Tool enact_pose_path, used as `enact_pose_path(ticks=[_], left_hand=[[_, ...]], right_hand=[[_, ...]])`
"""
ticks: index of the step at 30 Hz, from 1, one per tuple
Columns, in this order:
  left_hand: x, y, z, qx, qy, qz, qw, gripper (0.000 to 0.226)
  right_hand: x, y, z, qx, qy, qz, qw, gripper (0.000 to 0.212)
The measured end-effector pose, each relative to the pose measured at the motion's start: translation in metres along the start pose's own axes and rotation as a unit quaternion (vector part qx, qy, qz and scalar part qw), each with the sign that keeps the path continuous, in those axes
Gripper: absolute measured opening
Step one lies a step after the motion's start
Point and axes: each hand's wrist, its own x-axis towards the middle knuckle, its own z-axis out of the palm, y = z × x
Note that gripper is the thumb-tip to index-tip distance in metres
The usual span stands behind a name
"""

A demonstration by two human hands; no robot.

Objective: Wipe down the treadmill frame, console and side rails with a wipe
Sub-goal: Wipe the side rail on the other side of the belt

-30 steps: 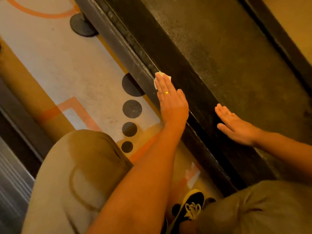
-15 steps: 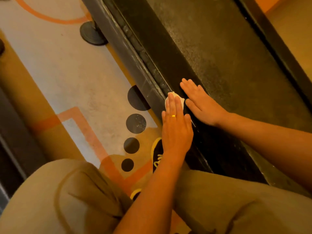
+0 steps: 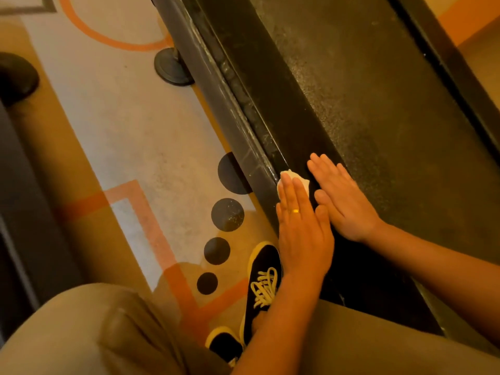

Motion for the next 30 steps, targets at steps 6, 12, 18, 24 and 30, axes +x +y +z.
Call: enact_pose_path(ticks=[6, 12, 18, 24, 30], left_hand=[[0.083, 0.011, -0.028, 0.040, 0.061, -0.036, 0.997, 0.064], [0.064, 0.023, -0.022, 0.014, 0.059, -0.061, 0.996, 0.065], [0.080, 0.023, -0.020, -0.007, 0.072, -0.079, 0.994, 0.063], [0.137, 0.017, -0.050, 0.013, 0.095, -0.082, 0.992, 0.062], [0.158, 0.017, -0.077, 0.018, 0.040, -0.079, 0.996, 0.067]], right_hand=[[-0.001, 0.000, 0.002, -0.017, 0.006, -0.008, 1.000, 0.058], [-0.003, -0.003, 0.001, -0.010, 0.003, -0.005, 1.000, 0.059], [0.000, -0.003, 0.002, 0.005, 0.011, -0.003, 1.000, 0.057], [0.000, -0.003, 0.000, 0.003, 0.000, 0.004, 1.000, 0.058], [-0.001, -0.002, -0.002, -0.016, 0.006, -0.008, 1.000, 0.057]])
